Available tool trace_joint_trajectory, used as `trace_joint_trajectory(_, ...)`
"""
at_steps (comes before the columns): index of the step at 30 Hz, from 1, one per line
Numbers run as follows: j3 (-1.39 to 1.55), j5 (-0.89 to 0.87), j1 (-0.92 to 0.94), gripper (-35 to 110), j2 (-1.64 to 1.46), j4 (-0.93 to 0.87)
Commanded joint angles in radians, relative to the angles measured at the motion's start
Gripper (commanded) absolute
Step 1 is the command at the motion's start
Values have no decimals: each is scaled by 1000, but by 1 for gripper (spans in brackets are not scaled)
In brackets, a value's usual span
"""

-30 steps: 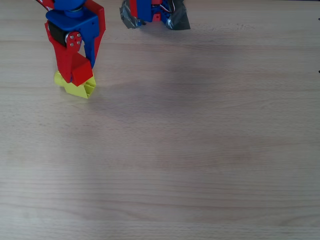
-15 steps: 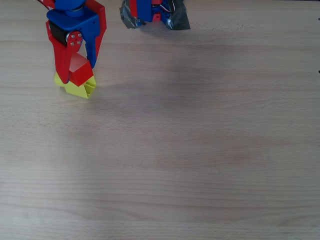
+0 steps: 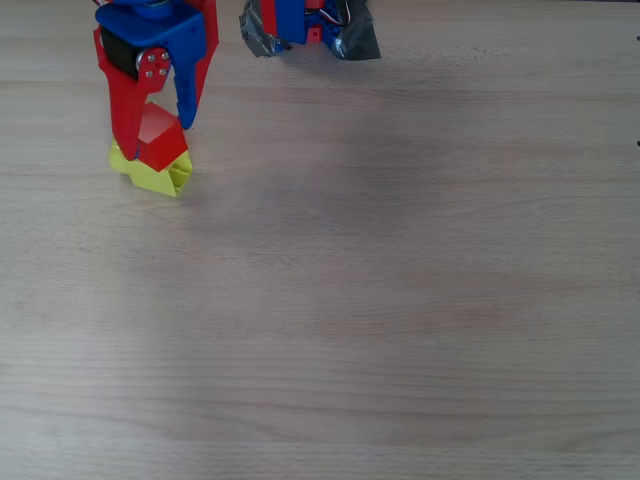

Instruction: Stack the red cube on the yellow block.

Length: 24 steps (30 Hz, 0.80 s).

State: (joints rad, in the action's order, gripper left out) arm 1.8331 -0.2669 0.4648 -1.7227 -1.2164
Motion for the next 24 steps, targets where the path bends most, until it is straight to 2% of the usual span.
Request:
trace_joint_trajectory(1, -98, -21, -9, 26, -107, -29)
trace_joint_trajectory(11, -202, -51, -6, 27, -149, -153)
trace_joint_trajectory(17, -262, -124, -95, 26, -235, -222)
trace_joint_trajectory(24, -270, -189, -275, 11, -396, -255)
